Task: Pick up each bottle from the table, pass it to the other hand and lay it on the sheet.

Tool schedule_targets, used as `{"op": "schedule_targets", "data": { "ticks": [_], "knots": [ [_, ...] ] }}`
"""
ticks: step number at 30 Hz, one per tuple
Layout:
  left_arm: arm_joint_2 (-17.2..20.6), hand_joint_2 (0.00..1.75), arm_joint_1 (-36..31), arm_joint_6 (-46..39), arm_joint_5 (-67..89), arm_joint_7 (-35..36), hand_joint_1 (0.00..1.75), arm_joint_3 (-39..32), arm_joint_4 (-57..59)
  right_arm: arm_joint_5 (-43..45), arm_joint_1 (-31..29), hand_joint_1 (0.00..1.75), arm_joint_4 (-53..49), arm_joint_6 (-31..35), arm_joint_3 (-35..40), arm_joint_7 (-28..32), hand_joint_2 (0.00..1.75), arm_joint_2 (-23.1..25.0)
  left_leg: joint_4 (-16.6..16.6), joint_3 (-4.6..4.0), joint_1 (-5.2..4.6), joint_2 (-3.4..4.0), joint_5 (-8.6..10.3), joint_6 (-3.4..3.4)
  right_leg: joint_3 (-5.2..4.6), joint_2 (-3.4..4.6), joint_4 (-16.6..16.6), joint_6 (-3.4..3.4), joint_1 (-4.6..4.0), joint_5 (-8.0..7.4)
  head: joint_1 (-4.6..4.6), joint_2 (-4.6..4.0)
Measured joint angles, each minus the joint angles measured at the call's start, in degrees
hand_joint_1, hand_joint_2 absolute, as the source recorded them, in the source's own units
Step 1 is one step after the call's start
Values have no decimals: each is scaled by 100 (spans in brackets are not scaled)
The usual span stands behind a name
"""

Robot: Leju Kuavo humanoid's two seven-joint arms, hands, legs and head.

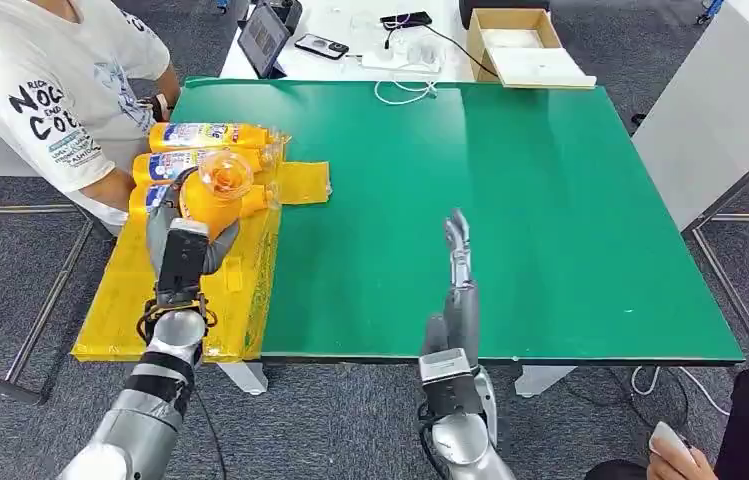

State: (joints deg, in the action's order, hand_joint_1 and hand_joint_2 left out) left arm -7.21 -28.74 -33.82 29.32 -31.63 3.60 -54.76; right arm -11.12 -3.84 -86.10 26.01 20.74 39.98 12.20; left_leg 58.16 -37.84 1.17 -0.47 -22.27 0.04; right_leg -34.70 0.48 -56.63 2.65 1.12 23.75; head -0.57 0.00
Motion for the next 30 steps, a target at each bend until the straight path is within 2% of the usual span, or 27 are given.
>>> {"op": "schedule_targets", "data": {
  "ticks": [7,10,13,17,30],
  "knots": [
    [365,175,-538,-572,1534,798,175,-94,1480,310,8,0,-317,275,-136,13,0,0,1,-1,-1,2,-1,0,-1,1,0,0,0,0,0,0],
    [492,175,-629,-528,2087,1166,175,-146,1967,314,4,0,-317,273,-179,13,0,2,0,-1,0,3,-1,-1,-4,2,0,0,-1,0,0,0],
    [635,175,-709,-138,2628,1567,175,-144,2451,319,-27,0,-314,264,-205,13,0,4,0,-1,1,2,-1,-1,-4,2,-1,-1,-1,1,0,0],
    [758,175,-796,147,2961,1718,175,-105,2817,336,-80,0,-290,207,-247,13,0,7,0,0,0,2,-1,-1,1,2,-1,-1,0,1,0,0],
    [937,175,-894,283,3643,2008,175,260,3210,387,-152,0,-164,92,-288,-20,0,44,0,15,1,4,-1,-1,11,2,-1,-1,-3,0,0,0]
  ]
}}
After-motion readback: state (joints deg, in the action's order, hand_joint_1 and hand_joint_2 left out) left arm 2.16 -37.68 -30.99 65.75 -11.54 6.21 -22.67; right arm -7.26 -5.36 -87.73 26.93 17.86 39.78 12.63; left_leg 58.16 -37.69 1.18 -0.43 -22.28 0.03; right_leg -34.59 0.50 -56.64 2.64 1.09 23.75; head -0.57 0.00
